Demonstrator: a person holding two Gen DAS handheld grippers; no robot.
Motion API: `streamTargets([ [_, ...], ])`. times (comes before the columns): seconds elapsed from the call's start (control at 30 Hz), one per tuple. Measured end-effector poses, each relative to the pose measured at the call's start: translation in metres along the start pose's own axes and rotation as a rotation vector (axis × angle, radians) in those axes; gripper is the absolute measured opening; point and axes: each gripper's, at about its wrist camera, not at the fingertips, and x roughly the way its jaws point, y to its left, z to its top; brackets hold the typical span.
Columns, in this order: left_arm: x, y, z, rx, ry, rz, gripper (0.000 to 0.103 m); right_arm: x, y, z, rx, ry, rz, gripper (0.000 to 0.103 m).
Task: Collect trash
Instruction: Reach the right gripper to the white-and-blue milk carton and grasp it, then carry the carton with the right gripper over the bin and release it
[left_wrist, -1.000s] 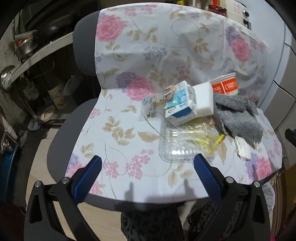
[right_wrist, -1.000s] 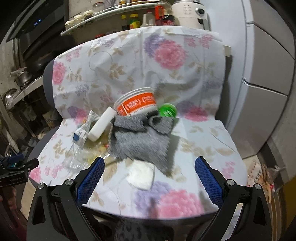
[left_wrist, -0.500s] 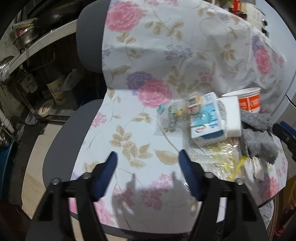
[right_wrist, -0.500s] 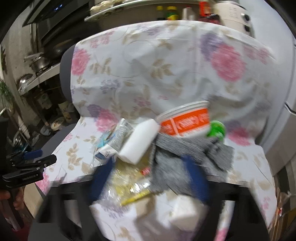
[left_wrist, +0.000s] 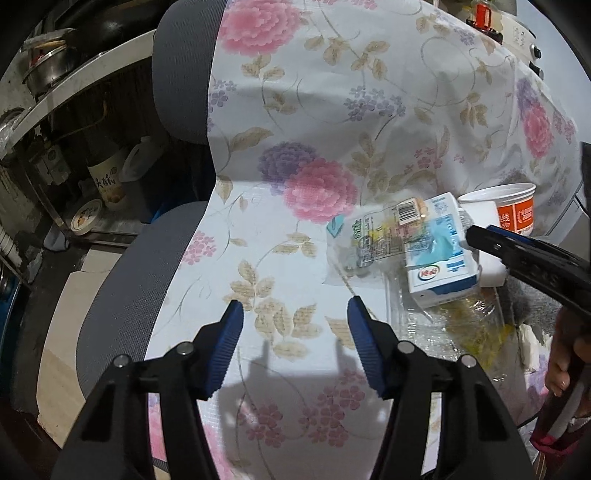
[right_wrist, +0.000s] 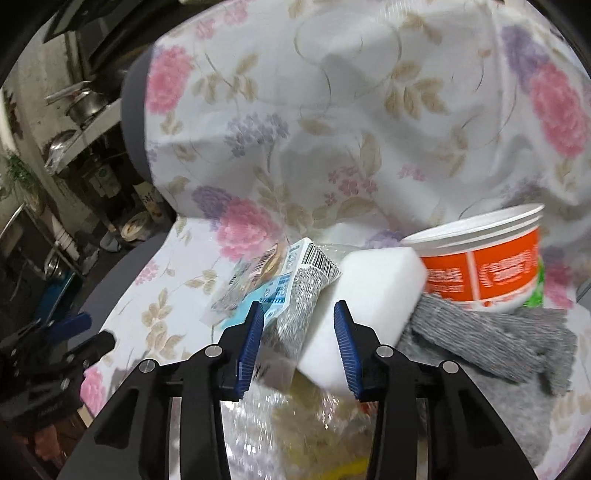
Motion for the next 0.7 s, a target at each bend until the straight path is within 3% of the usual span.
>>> streamTargets([
  [0.17, 0.005, 0.003, -0.001, -0.01, 0.007, -0.001, 0.057, 0.017, -0.004, 0.003, 0.06, 0.029, 0.014, 0.041],
  [0.23, 0.005, 0.002, -0.002, -0.007, 0.009, 0.0, 0.057, 0.015, -0.009, 0.002, 0.095, 0.028, 0.036, 0.026],
  [0.27, 0.004, 0.001, -0.003, -0.004, 0.009, 0.002, 0.057, 0.01, -0.011, 0.002, 0.112, 0.019, 0.052, 0.024],
  [0.43, -0.003, -0.008, -0.005, 0.032, -0.012, 0.007, 0.065, -0.042, -0.021, 0.001, 0.125, -0.079, 0.064, 0.018],
  [0.7, -0.002, -0.054, -0.01, 0.167, -0.049, -0.036, 0.072, -0.126, -0.043, -0.027, 0.083, -0.221, -0.067, 0.018],
])
